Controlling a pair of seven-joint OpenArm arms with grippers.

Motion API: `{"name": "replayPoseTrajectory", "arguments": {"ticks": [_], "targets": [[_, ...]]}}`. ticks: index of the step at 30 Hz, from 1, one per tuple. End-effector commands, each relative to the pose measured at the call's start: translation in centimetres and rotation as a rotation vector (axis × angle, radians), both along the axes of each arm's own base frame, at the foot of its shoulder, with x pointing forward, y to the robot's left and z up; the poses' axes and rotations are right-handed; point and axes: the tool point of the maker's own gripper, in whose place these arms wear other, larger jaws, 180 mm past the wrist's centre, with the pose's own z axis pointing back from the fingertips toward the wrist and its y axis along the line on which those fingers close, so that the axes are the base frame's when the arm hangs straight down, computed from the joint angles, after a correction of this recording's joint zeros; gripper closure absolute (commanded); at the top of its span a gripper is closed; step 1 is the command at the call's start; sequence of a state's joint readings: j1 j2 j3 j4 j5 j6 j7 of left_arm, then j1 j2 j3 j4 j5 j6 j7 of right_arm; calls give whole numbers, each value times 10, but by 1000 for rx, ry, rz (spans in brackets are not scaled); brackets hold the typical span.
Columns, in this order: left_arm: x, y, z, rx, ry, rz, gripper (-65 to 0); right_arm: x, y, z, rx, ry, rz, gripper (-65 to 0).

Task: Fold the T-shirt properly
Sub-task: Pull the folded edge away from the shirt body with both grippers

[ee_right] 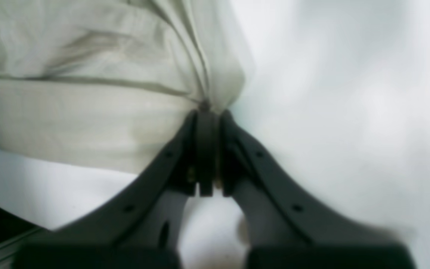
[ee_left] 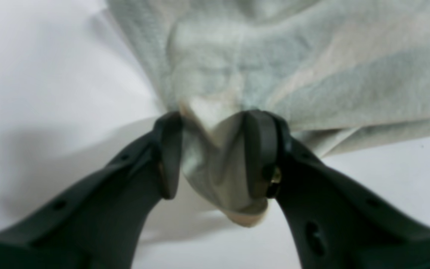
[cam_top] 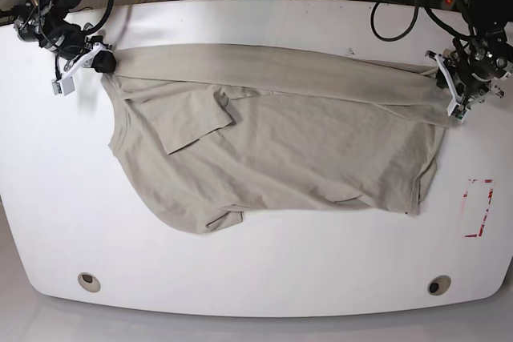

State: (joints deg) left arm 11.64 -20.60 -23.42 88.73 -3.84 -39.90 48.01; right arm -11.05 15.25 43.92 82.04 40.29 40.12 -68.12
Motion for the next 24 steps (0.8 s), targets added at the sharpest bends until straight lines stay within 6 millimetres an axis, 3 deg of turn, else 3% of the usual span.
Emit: {"name": "replayPoseTrajectory", "arguments": {"ticks": [1,7,9,15,18,21,24], "targets": [[-17,15,-4,60,68,6,-239,-11,-12,-1,-48,53,13,0],[-56,22,7,109,85,8,-239,-28,-14,11,-122,56,55,0],[-68,15,8,112,94,-3,-239,-37,-13,16,-151,63,76,0],[-94,5,8,121,129,-29,-240,-60,-11,18,-187,112,112,0],[-96,5,7,121,136,-30,-242,-61,-11,18,-187,116,112,-10],[-96,5,8,122,133,-32,-243,-58,-12,22,-198,103,119,-168],[-95,5,8,122,131,-32,-283,-46,-10,42,-255,43,150,-325]]}}
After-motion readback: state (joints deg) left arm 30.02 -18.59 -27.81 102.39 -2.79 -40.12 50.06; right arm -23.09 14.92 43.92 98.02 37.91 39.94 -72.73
